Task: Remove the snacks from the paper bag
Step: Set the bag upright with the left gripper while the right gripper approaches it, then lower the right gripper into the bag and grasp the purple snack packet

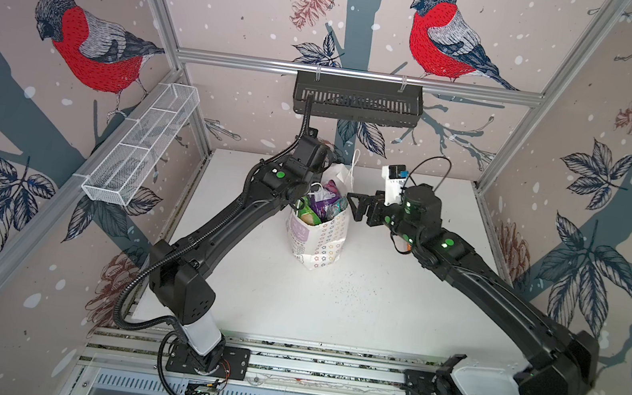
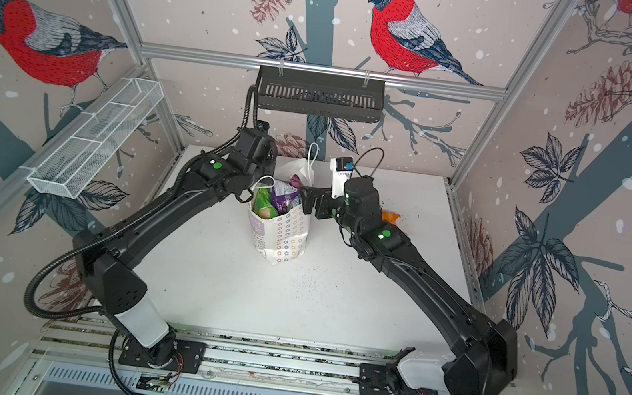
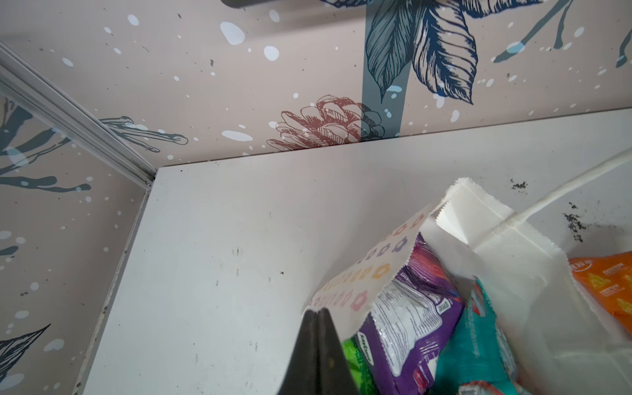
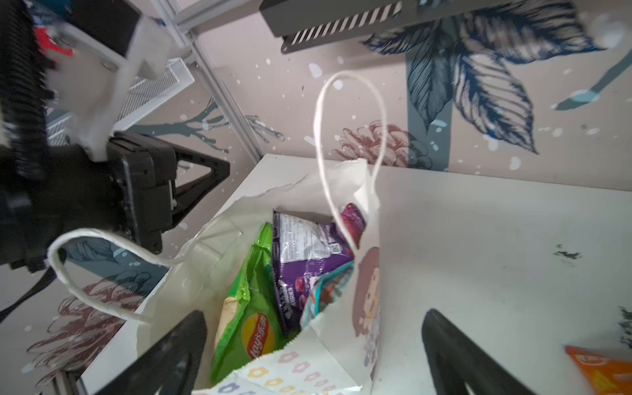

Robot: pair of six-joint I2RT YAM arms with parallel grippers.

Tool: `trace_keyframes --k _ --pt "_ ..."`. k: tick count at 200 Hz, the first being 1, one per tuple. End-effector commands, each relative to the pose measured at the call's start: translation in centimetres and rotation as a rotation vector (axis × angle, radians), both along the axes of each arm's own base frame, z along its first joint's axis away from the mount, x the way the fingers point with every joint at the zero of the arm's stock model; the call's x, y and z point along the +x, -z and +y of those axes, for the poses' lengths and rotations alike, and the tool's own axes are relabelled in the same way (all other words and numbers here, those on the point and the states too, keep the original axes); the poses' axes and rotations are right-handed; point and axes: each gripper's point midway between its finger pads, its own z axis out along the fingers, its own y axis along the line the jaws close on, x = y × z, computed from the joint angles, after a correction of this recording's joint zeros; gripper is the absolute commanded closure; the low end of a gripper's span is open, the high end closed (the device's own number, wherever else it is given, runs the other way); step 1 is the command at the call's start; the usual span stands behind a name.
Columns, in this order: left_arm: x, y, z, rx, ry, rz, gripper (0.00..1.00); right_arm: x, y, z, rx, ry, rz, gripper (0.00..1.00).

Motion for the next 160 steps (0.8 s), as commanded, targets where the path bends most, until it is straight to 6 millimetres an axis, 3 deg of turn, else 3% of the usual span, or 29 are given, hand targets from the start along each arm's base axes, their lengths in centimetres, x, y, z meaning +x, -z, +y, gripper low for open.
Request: trace_keyframes --k 1,17,55,129,160 --pt "0.2 -2.8 1.3 -0.076 -0.051 -0.099 0.66 0.3 0.9 2.2 -0.060 -0.061 0.007 0.01" --pt "-0.2 -3.5 1.9 -0.111 -0.045 -0.102 0.53 0.7 1.1 3.8 -0.080 -0.075 0.006 0.03" --pt "-1.3 -3.9 2.4 -0.144 -0.005 -0.096 0.41 1.7 3.1 7.4 -0.122 -0.132 0.038 0.06" --pt "-2.2 -4.8 3.5 -0.148 0.011 -0.118 0.36 5.3 8.3 11.4 -0.280 -0.104 0.095 0.12" --pt "-2.3 -4.4 3.8 -0.150 0.008 -0.119 0.33 6.5 9.5 12.3 -0.323 -0.090 0.109 0.27"
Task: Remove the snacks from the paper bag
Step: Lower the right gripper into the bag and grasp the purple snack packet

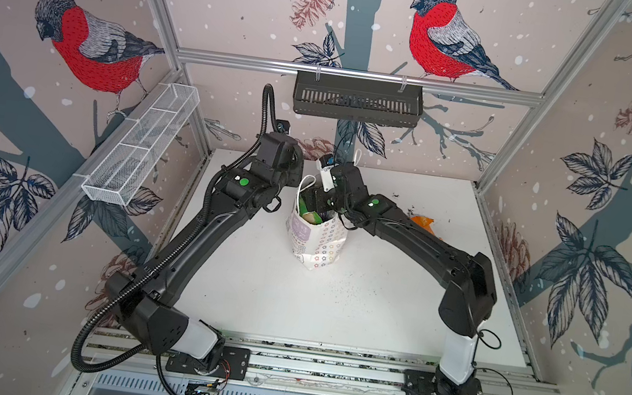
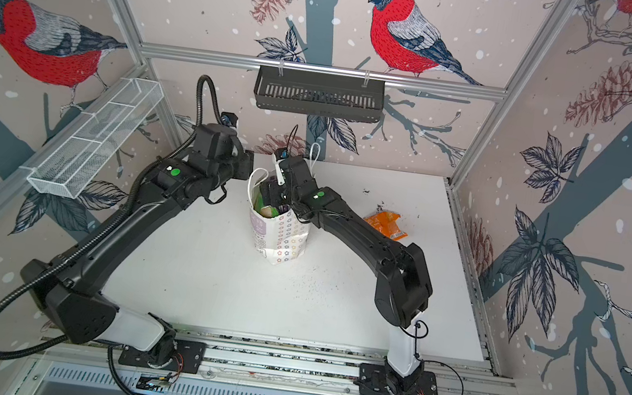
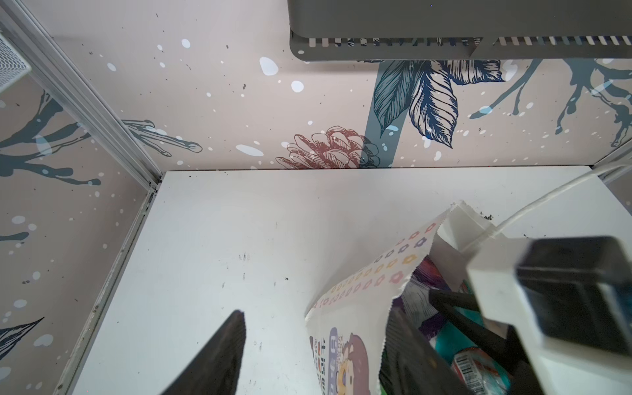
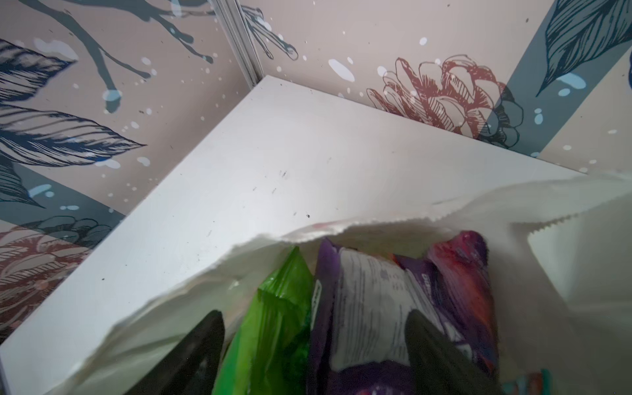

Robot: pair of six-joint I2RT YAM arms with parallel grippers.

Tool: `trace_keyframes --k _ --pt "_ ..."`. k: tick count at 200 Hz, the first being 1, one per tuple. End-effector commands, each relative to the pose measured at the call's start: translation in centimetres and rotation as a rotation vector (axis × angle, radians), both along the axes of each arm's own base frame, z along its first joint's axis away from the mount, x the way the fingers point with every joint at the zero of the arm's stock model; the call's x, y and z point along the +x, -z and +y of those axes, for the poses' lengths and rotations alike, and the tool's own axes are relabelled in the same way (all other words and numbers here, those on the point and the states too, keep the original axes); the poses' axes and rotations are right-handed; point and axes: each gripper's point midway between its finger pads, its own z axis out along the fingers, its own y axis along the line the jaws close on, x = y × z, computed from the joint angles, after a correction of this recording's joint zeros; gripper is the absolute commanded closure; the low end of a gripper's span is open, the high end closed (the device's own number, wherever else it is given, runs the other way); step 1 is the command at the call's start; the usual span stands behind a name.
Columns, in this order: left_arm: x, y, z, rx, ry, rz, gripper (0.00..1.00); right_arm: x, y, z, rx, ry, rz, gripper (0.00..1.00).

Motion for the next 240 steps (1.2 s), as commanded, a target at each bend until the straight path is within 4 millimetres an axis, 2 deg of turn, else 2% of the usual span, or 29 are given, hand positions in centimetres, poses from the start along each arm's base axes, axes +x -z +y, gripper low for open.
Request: trace_keyframes --k 1,40,58,68,82,104,145,196,204,212,240 --pt "0.3 -1.0 -0.1 -0.028 0.005 -0.048 0.33 0.7 1.1 -0.2 -0.069 0.022 -0.003 0.28" --pt "0.2 -0.8 0.1 -0.026 0.004 -0.053 0.31 0.8 1.0 0.0 -0.092 0.037 -0.031 0.56" --pt "0.2 -0.7 0.2 -0.026 0.002 -0.054 0.31 0.7 0.7 0.3 -0.080 0.030 -0.040 0.77" --pt "0.2 -0.7 0.3 -0.026 -0.001 -0.056 0.30 0.7 0.4 0.3 -0.075 0.029 -0.050 0.82" --pt "0.1 -0.6 0.3 -0.032 0.001 -0.059 0.30 0.8 -0.5 0.4 -0.067 0.033 -0.075 0.96" --pt "-0.2 -0.6 0.6 -0.032 -0.005 -0.065 0.30 1.1 -2.2 0.0 -0.050 0.054 -0.125 0.97" --pt "-0.7 -0.7 0.9 -0.039 -0.005 -0.069 0.29 0.9 -6.8 -1.0 0.015 0.085 -0.222 0.99" --pt "-1.0 -0.6 0.1 -0.074 0.034 -0.057 0.29 -0.2 -12.6 -3.6 0.080 0.136 -0.317 1.00" --pt "-1.1 -0.5 -0.2 -0.086 0.045 -0.051 0.27 -0.5 -13.5 -4.0 0.097 0.139 -0.331 1.00" --pt "-1.2 -0.5 -0.5 -0.098 0.061 -0.047 0.21 -0.9 -14.5 -4.4 0.118 0.140 -0.348 1.00" --pt "-1.8 -0.8 -1.2 -0.130 0.107 -0.041 0.16 -1.9 -17.4 -5.6 0.165 0.149 -0.388 1.00"
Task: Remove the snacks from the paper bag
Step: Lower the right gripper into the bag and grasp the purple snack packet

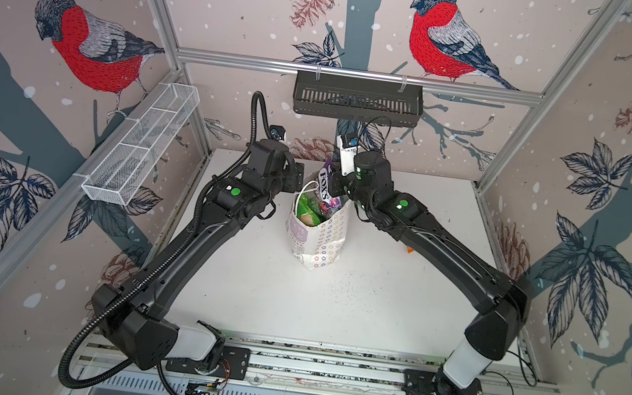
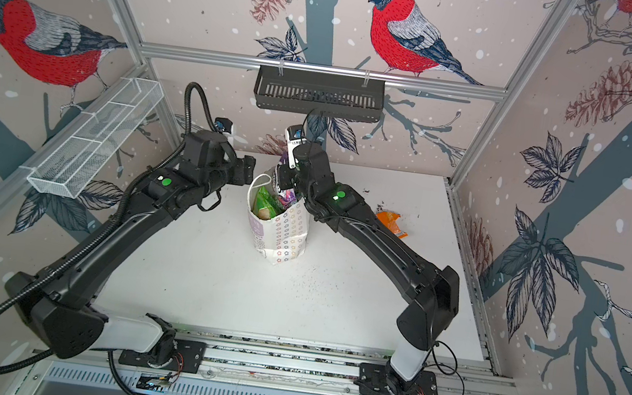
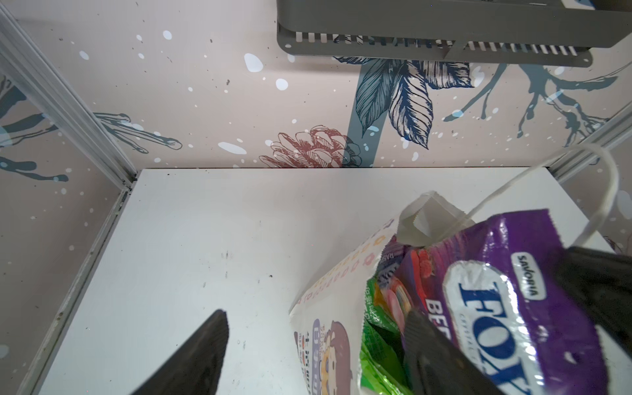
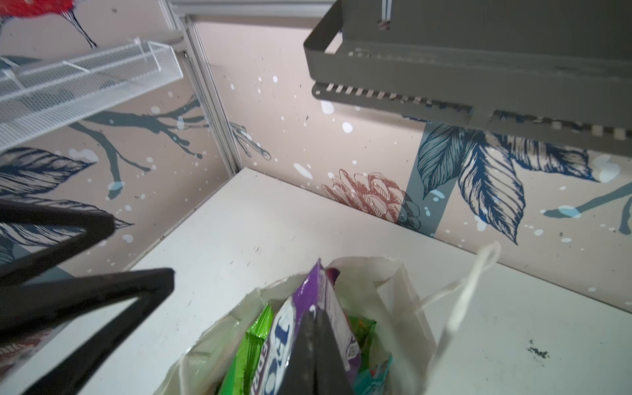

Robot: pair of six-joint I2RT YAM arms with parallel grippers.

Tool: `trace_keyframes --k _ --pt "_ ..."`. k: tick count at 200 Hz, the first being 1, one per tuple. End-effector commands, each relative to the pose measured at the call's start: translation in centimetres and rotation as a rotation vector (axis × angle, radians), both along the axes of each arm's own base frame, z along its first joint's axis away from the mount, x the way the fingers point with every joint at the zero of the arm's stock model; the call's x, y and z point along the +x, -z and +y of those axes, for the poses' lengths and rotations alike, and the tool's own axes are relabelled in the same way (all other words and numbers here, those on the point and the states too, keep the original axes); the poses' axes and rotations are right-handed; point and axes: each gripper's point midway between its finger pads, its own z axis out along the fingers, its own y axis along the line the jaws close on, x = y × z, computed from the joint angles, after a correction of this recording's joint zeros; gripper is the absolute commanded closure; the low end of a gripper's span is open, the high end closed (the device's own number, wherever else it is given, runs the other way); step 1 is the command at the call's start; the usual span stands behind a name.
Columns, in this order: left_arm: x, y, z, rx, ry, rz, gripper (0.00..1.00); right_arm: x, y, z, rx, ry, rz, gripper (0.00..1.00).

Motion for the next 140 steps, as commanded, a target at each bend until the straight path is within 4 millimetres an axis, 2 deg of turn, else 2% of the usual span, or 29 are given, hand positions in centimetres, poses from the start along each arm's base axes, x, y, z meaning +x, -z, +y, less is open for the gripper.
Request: trace_keyframes --k 1,56,70,86,89,93,101,103,121,140 --pt "-0.5 -0.9 -0.9 -0.052 0.051 -0.016 0.16 -0.3 -4.0 -0.9 0.077 0.018 -0.088 1.00" --pt "-1.2 -1.5 -0.8 -0.057 0.064 -0.024 0.12 -2.0 -7.9 -3.5 0.152 0.034 -0.146 1.00" --pt "-1.2 -1.3 -0.8 -0.054 0.065 -0.023 0.12 -2.2 -8.0 -3.6 0.163 0.011 -0.136 1.00" --pt "-1.2 -1.4 -0.7 -0.052 0.061 -0.027 0.12 -2.1 -6.9 -3.2 0.142 -0.027 -0.078 0.99" --pt "-1.3 -1.4 -0.7 -0.052 0.060 -0.029 0.12 -2.0 -6.6 -3.1 0.136 -0.031 -0.066 0.95" --pt "-1.3 -1.4 -0.6 -0.051 0.059 -0.031 0.12 -1.9 -6.1 -2.9 0.126 -0.034 -0.048 0.84" --pt "-1.3 -1.5 -0.5 -0.048 0.054 -0.036 0.12 -2.0 -5.1 -2.5 0.106 -0.051 -0.013 0.48" --pt "-1.3 -1.5 -0.5 -0.048 0.054 -0.038 0.12 -1.9 -4.8 -2.5 0.101 -0.052 -0.005 0.43" --pt "-1.2 -1.5 -0.3 -0.041 0.045 -0.043 0.12 -2.3 -2.1 -1.2 0.067 -0.102 0.070 0.44" --pt "-1.0 -1.2 -0.2 -0.028 0.037 -0.038 0.11 -3.3 0.1 0.2 0.062 -0.159 0.123 0.33"
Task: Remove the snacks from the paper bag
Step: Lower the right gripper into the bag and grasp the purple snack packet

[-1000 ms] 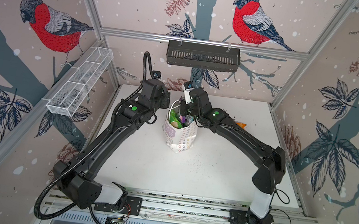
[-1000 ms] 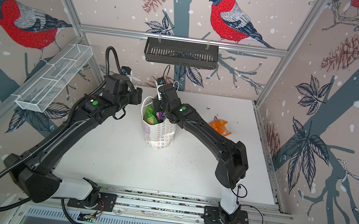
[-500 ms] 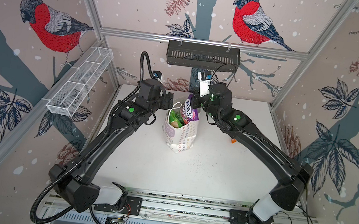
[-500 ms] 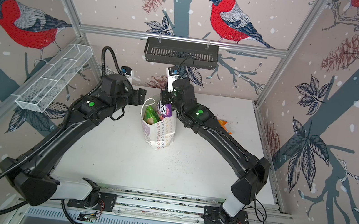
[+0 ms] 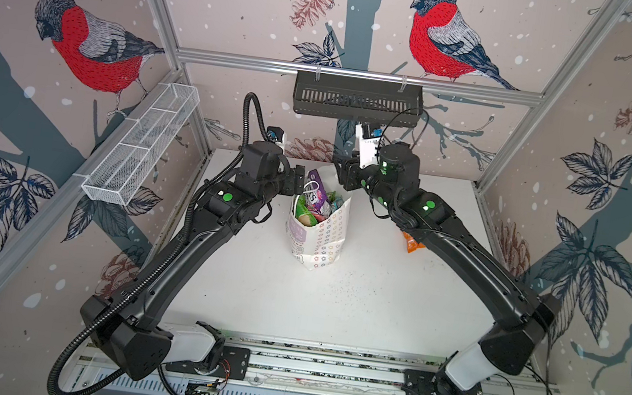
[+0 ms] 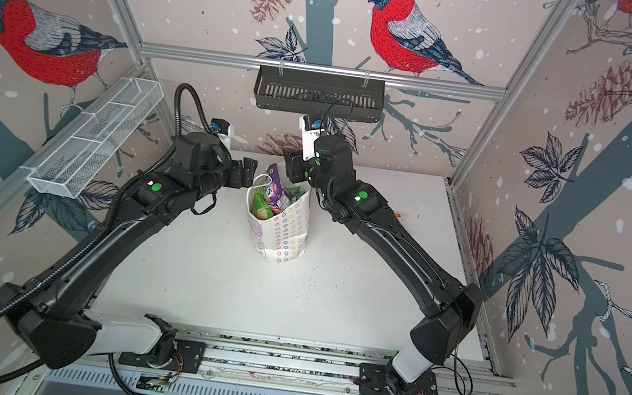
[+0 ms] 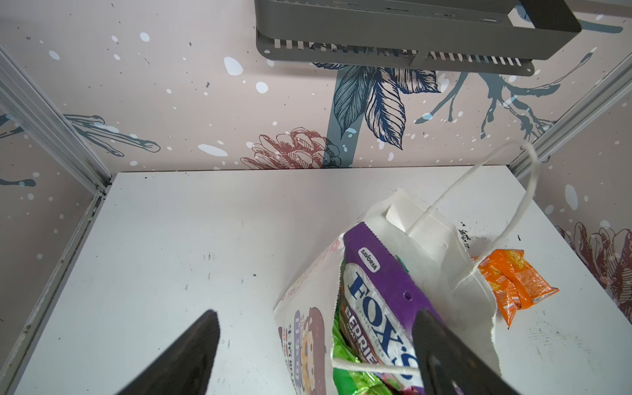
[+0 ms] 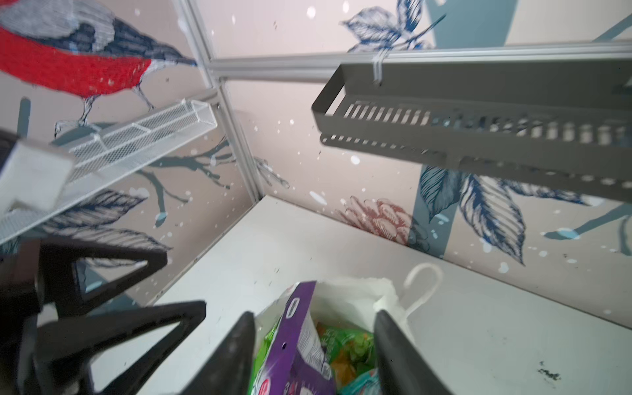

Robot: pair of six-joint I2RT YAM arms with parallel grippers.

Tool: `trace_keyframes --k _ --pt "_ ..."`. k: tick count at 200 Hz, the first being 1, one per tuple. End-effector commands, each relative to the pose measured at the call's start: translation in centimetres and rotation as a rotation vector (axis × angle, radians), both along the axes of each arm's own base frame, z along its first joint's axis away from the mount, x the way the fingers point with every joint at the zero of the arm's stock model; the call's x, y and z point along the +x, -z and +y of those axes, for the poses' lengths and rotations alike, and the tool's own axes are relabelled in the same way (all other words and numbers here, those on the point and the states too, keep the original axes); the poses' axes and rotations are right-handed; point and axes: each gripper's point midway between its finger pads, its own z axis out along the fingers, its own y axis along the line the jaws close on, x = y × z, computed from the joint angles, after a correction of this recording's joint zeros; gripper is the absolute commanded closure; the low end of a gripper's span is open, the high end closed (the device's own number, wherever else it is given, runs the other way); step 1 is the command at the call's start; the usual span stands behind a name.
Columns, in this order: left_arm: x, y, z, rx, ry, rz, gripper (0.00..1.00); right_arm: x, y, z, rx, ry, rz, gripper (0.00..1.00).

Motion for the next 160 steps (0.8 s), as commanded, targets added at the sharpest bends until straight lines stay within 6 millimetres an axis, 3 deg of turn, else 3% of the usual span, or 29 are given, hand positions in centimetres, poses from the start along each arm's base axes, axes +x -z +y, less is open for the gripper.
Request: trace_keyframes --k 1,24,160 --pt "0.4 -0.5 0.3 0.009 -0.018 -0.028 0.11 -1.6 3.0 1.7 -0.012 -0.094 0.103 0.33" --pt "0.5 -0.6 0.5 0.020 -0.029 -0.031 0.11 -2.3 4.8 2.6 0.009 -0.124 0.151 0.31" --pt "-0.1 -1.3 1.4 0.027 -0.060 -0.052 0.11 -1.3 11.6 3.3 -0.092 -0.020 0.281 0.36"
